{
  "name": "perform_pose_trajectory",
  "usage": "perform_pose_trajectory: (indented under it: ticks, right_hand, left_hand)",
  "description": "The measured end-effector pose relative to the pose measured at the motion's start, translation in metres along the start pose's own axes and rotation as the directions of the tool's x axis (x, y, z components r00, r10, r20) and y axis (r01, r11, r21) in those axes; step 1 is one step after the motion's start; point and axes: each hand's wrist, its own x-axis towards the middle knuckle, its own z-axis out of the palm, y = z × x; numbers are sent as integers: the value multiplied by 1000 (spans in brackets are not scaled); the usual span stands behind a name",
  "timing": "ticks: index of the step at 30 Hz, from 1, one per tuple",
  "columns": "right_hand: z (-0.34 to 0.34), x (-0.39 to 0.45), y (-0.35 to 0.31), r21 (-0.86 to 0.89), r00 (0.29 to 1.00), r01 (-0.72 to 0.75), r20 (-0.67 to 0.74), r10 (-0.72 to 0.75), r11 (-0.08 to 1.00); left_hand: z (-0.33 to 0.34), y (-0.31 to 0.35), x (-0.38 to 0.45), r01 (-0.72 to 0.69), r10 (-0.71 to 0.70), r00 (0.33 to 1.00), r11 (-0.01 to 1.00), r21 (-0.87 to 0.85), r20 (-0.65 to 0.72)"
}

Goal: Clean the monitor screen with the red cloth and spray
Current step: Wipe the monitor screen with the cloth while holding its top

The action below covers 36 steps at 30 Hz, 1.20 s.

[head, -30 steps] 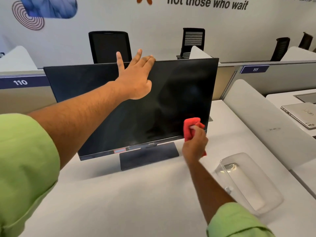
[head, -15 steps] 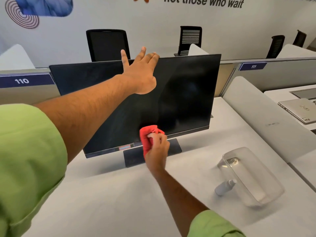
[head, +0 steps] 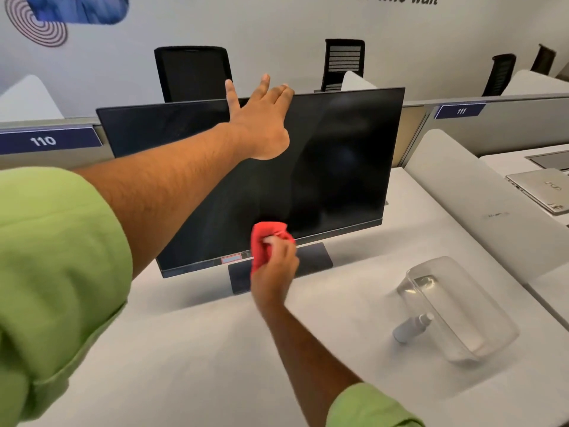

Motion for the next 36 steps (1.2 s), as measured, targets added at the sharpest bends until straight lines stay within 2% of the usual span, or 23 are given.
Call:
perform_pose_trajectory:
  ticks: [2, 4, 6, 8, 10, 12, 15, 17, 19, 22, 24, 26, 28, 31, 32, 34, 36]
  right_hand:
    - [3, -14, -3, 30, 990, 48, 131, -52, 998]
    - [-9, -5, 0, 77, 984, 73, 157, -84, 994]
    - [-29, 15, 5, 135, 993, 63, 94, -76, 989]
    - [-51, 45, 8, 159, 1000, 22, 8, -23, 987]
    - [-72, 80, 10, 150, 998, -31, -51, 39, 988]
    - [-93, 119, 11, 152, 991, -60, -113, 77, 987]
    - [-120, 175, 4, 161, 971, -105, -197, 136, 981]
    - [-131, 204, -5, 176, 967, -104, -213, 141, 979]
    - [-134, 225, -17, 206, 962, -114, -223, 160, 972]
    - [-135, 245, -38, 244, 949, -127, -253, 190, 961]
    - [-134, 251, -51, 249, 941, -132, -271, 200, 959]
    - [-126, 250, -65, 169, 946, -142, -268, 184, 975]
    - [-110, 241, -82, 35, 961, -86, -262, 92, 996]
    - [-76, 205, -105, -132, 953, 194, -209, -218, 972]
    - [-66, 192, -109, -200, 924, 314, -159, -347, 928]
    - [-54, 171, -111, -359, 807, 541, -31, -590, 760]
    - [-58, 177, -107, -451, 703, 655, 70, -707, 607]
  left_hand:
    - [-3, -5, -2, -8, 7, 1000, 1000, -19, -9]
    - [-6, -12, -10, -53, 52, 999, 998, -39, -9]
    - [-10, -25, -22, -102, 102, 995, 994, -37, -11]
    - [-13, -45, -41, -87, 87, 995, 996, 1, -54]
    - [-16, -73, -63, -18, 23, 987, 999, 32, -158]
    - [-19, -104, -89, 82, -76, 951, 997, 5, -300]
    - [-16, -141, -128, 216, -271, 859, 961, -171, -435]
    - [-10, -152, -147, 274, -414, 816, 892, -360, -403]
    - [-4, -156, -156, 283, -465, 835, 822, -494, -295]
    - [7, -149, -158, 258, -402, 895, 819, -512, -193]
    - [10, -145, -159, 269, -445, 872, 783, -561, -202]
    - [10, -145, -157, 282, -495, 845, 732, -620, -201]
    - [9, -148, -155, 278, -505, 845, 698, -660, -178]
    - [7, -152, -154, 248, -478, 857, 710, -659, -192]
    - [7, -152, -154, 243, -471, 856, 730, -638, -213]
    - [6, -150, -153, 251, -479, 841, 759, -601, -253]
    - [7, -148, -150, 261, -487, 830, 769, -583, -271]
